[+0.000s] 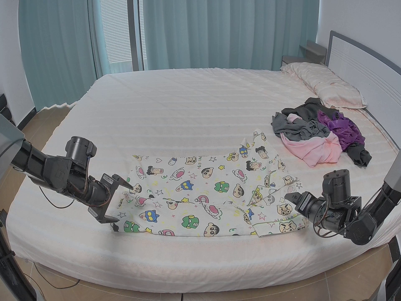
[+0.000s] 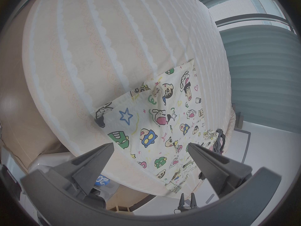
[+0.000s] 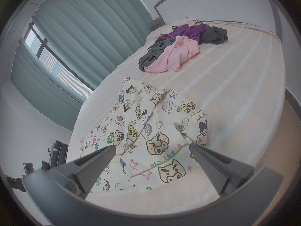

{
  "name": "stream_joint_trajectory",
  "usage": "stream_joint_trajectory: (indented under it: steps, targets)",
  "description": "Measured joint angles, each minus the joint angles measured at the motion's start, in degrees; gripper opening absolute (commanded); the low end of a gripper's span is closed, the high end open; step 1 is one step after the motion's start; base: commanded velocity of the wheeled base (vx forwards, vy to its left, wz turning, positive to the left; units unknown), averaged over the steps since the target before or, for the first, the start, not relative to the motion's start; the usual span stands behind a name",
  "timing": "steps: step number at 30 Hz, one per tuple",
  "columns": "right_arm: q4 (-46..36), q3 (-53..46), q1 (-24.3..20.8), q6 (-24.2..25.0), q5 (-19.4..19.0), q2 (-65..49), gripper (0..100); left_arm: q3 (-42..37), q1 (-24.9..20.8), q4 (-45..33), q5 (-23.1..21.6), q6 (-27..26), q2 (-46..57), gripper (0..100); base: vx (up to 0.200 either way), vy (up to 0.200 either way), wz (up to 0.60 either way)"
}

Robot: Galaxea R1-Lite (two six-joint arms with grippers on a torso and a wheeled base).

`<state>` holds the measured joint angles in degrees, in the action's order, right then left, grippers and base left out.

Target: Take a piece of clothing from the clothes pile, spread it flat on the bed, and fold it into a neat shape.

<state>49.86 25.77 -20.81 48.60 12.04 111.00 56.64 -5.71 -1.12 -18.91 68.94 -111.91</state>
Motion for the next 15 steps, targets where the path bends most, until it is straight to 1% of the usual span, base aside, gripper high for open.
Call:
stream_joint_trajectory:
  steps: [3, 15]
  targets:
    - [0.00, -0.80, 0.00, 0.00, 0.00, 0.09, 100, -0.39, -0.11, 0.12, 0.00, 0.01, 0.06, 100, 0.200, 0.000, 0.00]
    - [0.09, -2.05, 0.02, 0.09, -0.11, 0.26, 100, -0.79, -0.71, 0.09, 0.06, -0.16, -0.05, 100, 0.000, 0.000, 0.00]
